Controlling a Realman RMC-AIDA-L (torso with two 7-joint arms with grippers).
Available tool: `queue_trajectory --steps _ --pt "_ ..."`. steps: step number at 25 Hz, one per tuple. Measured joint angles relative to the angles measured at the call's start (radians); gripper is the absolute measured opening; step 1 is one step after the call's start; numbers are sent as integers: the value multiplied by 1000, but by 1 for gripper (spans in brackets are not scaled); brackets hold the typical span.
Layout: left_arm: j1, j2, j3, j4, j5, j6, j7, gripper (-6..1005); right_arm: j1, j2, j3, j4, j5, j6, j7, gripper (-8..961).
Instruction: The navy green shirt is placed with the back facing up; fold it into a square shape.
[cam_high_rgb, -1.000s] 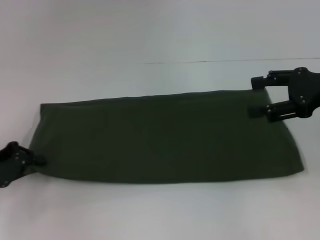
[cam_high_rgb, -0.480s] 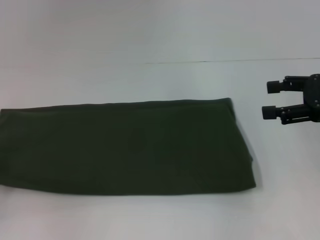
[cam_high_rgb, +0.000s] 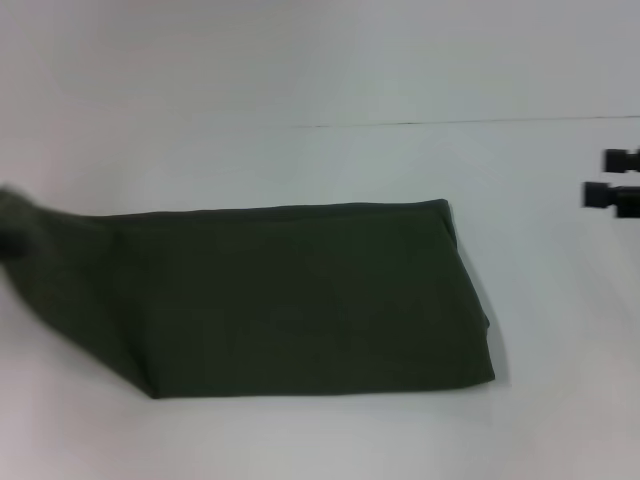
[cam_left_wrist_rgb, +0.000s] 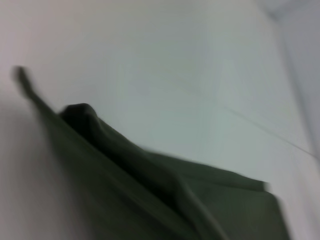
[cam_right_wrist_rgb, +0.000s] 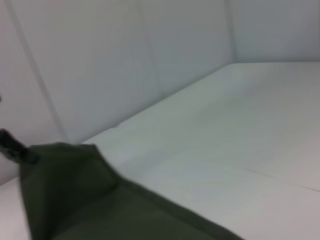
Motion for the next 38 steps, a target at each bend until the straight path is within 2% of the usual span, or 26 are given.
queue_trajectory --steps 4,6,10,11,14,17,19,21,24,29,33,38 --pt "-136 -53 63 29 -5 39 -7 31 -39 -9 54 0 1 13 26 928" --pt "-183 -78 101 27 -4 39 -12 30 -54 -12 73 -1 2 15 36 928" --pt "-280 -157 189 16 -4 13 -28 30 -79 -16 99 -1 1 26 49 928" --pt "-310 -190 207 11 -4 -7 -35 31 -83 -17 104 -1 0 30 50 928" --pt "-370 -262 238 -25 -4 -71 -47 31 -87 -18 111 2 -3 38 50 928" --pt "-439 -338 288 -130 -4 -231 -62 31 -88 -19 108 5 -4 47 50 928" --pt "-475 -366 319 -224 -8 -350 -74 30 -86 -19 106 5 -5 48 50 928" --pt "-513 -374 334 -360 -36 -454 -79 30 -84 -20 105 3 -6 49 53 928" --pt "-534 -375 336 -472 -103 -525 -55 30 -81 -27 103 4 -6 50 57 928" --pt "-484 -377 322 -488 -254 -545 -38 114 -80 -31 89 8 -8 53 53 928" --pt "-443 -374 322 -441 -390 -458 12 378 -74 -26 75 8 -9 55 54 928" --pt "-352 -367 321 -300 -588 -218 267 629 -61 -21 76 9 -4 52 61 928"
